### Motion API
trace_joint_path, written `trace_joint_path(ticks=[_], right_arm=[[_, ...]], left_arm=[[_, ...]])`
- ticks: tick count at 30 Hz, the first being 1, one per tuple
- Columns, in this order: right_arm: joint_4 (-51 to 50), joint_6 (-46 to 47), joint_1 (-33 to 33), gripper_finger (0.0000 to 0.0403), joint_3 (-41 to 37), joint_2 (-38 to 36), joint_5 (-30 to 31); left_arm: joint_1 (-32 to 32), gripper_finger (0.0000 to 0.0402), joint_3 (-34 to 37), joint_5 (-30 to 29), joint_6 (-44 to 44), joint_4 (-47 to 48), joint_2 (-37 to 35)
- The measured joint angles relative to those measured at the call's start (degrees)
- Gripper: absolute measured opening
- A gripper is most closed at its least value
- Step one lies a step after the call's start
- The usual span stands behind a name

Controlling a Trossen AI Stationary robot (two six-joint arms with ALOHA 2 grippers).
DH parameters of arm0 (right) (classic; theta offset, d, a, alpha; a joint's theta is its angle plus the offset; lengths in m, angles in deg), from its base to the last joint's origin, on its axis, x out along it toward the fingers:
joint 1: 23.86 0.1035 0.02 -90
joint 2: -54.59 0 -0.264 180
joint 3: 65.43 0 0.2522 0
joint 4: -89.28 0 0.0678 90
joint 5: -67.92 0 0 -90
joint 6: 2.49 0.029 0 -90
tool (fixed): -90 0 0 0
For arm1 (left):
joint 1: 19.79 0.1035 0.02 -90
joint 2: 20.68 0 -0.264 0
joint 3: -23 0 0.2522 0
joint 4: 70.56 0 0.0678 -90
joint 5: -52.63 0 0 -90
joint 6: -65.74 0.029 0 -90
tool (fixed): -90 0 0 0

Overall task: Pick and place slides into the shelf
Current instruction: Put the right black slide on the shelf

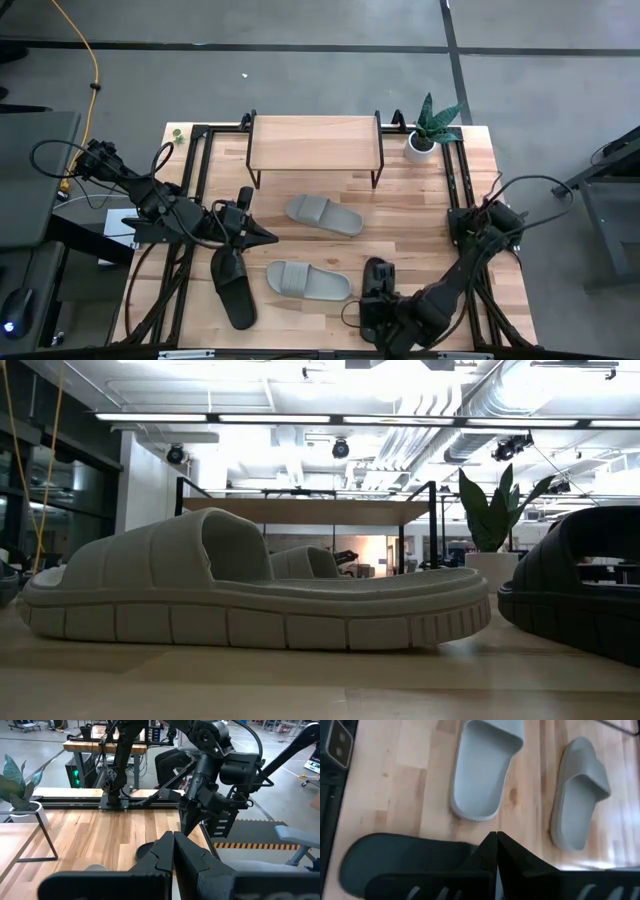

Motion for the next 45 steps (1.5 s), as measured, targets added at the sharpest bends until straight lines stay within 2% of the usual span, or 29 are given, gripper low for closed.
trace_joint_path(ticks=[10,13,20,24,35,45], right_arm=[[-0.7,7.3,4.9,0.0009,0.0,0.6,-1.4],[-0.2,7.3,5.6,0.0039,-0.7,0.6,-1.0],[-1.0,9.9,5.7,0.0141,-3.3,2.7,-0.1],[-1.0,9.7,5.7,0.0170,-3.9,5.3,-1.7],[-5.7,13.7,5.7,0.0177,-3.9,6.6,0.9],[-5.6,12.5,5.5,0.0177,-3.9,8.6,1.4]], left_arm=[[0.0,0.0001,0.0,0.0,0.0,0.4,0.0],[0.0,0.0001,0.0,0.0,0.0,0.4,0.0],[0.0,0.0001,0.0,0.0,0.0,0.4,0.0],[0.0,0.0001,0.0,0.0,0.0,0.4,0.0],[0.0,0.0001,0.0,0.0,0.0,0.7,0.0],[0.0,0.0001,0.0,0.0,0.0,1.2,0.0]])
